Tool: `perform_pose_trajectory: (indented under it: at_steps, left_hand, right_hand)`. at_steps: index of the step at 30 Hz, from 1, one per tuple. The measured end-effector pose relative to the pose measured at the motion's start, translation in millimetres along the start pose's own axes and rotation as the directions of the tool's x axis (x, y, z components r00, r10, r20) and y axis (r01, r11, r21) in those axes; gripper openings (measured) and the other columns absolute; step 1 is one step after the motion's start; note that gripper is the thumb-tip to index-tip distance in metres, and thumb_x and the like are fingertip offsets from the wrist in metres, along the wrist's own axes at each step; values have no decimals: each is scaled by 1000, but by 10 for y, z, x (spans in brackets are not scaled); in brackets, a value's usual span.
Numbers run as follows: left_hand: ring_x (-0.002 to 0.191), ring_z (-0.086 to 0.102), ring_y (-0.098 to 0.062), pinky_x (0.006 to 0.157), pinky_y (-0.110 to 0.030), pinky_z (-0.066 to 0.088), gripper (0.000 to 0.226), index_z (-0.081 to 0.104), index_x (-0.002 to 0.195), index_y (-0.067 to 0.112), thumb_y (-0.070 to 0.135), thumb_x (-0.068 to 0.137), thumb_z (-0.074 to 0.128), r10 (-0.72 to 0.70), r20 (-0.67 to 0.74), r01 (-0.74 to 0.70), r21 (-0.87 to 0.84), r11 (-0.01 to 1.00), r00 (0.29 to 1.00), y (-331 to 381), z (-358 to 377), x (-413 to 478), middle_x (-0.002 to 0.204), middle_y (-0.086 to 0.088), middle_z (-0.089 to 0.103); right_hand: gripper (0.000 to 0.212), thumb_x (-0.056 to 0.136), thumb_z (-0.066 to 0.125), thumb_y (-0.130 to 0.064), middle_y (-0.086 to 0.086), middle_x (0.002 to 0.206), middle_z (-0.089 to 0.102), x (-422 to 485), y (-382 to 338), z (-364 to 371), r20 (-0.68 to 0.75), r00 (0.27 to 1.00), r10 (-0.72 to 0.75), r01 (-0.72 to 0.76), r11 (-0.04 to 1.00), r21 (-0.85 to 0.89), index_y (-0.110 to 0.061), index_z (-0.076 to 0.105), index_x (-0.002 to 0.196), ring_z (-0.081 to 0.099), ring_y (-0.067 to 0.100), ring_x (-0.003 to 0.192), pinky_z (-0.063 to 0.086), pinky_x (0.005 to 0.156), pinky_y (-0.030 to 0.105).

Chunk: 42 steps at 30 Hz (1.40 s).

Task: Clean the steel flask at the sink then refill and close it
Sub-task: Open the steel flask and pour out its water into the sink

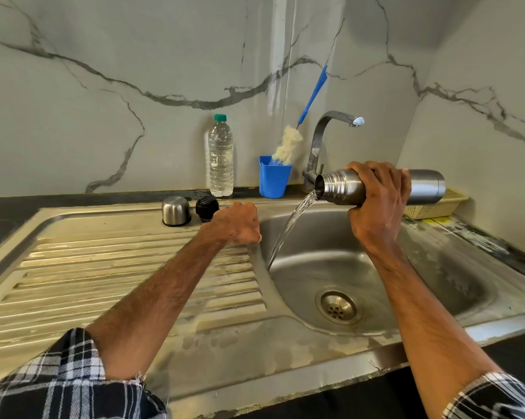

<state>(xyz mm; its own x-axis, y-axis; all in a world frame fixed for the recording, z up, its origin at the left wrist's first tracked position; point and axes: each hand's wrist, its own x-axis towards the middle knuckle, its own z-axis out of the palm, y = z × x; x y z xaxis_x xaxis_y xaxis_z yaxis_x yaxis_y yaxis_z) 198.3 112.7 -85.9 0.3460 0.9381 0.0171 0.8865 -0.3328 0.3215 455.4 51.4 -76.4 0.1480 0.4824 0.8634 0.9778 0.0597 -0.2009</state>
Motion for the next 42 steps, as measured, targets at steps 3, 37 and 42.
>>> perform_pose_trajectory:
  at_steps: [3,37,42]
  left_hand:
    - [98,68,-18,90,-42,57,17,76,100,17,21,84,78,-1,7,1,-3,1000,1000,-7,-3,-4,101,3,74]
    - [89,69,-7,95,-44,56,13,76,82,27,15,85,79,141,-225,-190,-213,958,964,135,-250,-19,88,16,73]
    - [90,70,-8,96,-47,56,9,78,85,25,16,83,79,165,-240,-219,-218,951,957,147,-274,-14,91,13,75]
  right_hand:
    - [76,61,82,1,8,129,59,5,-2,4,-8,1000,-6,6,1000,2,-18,59,131,45,32,130,20,119,53]
    - [68,63,82,-3,6,128,62,67,47,-44,-89,996,-25,23,999,-27,-19,63,126,48,30,130,20,120,53]
    - [67,63,83,-4,7,128,62,62,41,-44,-88,995,-41,38,999,-34,-18,64,126,48,31,130,20,120,53]
